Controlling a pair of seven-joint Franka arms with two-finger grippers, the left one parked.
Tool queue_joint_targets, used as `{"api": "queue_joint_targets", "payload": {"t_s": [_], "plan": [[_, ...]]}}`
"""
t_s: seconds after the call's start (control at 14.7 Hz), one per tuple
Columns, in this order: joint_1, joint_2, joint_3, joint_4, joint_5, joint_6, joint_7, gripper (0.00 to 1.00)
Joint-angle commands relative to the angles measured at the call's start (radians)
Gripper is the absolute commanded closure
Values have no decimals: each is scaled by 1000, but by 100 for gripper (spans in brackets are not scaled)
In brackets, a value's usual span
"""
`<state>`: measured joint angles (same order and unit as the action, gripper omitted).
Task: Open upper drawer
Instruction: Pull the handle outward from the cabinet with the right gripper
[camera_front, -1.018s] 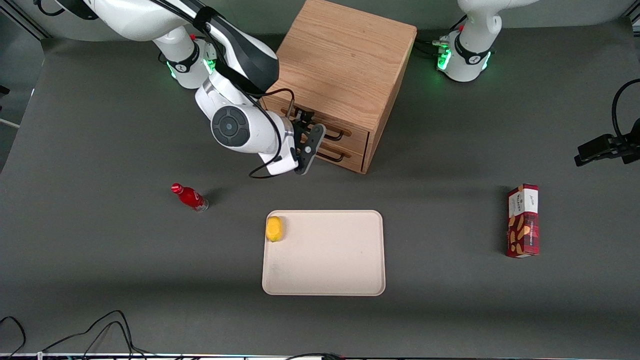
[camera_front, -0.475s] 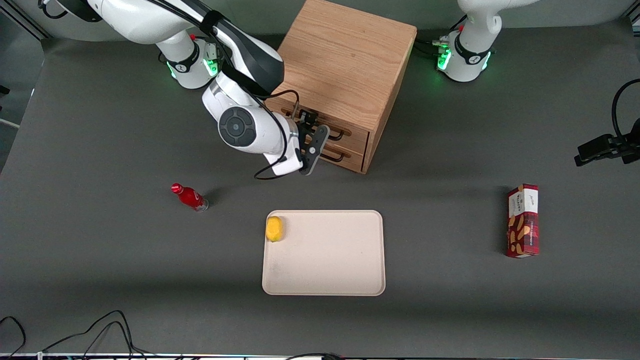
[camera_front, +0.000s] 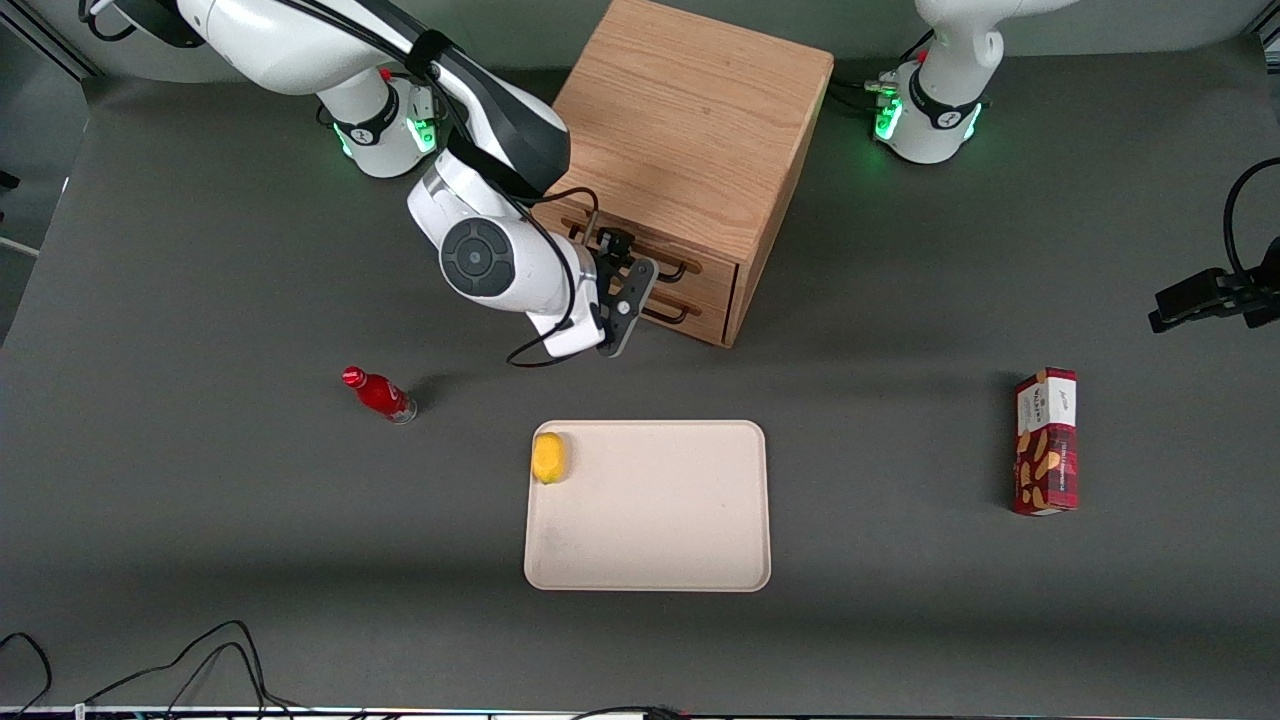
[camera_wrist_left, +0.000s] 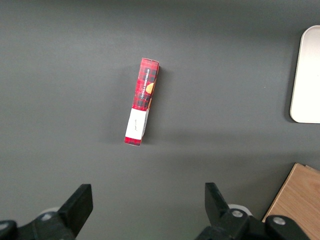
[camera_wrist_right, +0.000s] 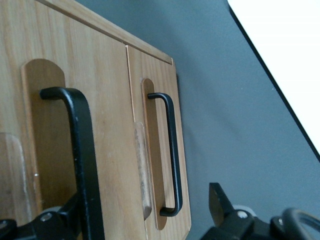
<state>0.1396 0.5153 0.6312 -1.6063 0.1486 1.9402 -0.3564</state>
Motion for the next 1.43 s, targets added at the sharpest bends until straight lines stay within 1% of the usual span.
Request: {"api": "queue_joint_targets", "payload": {"t_s": [0.0, 0.41, 0.54, 1.09, 1.36], "plan": [[3, 15, -8, 9, -38, 36, -12, 0], [-6, 8, -10, 19, -50, 42, -6, 0], [-6, 6, -16, 29, -78, 39, -3, 0], [-8, 17, -34, 80, -78, 33, -3, 0], [-3, 37, -51, 107, -90, 34, -7, 0]]}}
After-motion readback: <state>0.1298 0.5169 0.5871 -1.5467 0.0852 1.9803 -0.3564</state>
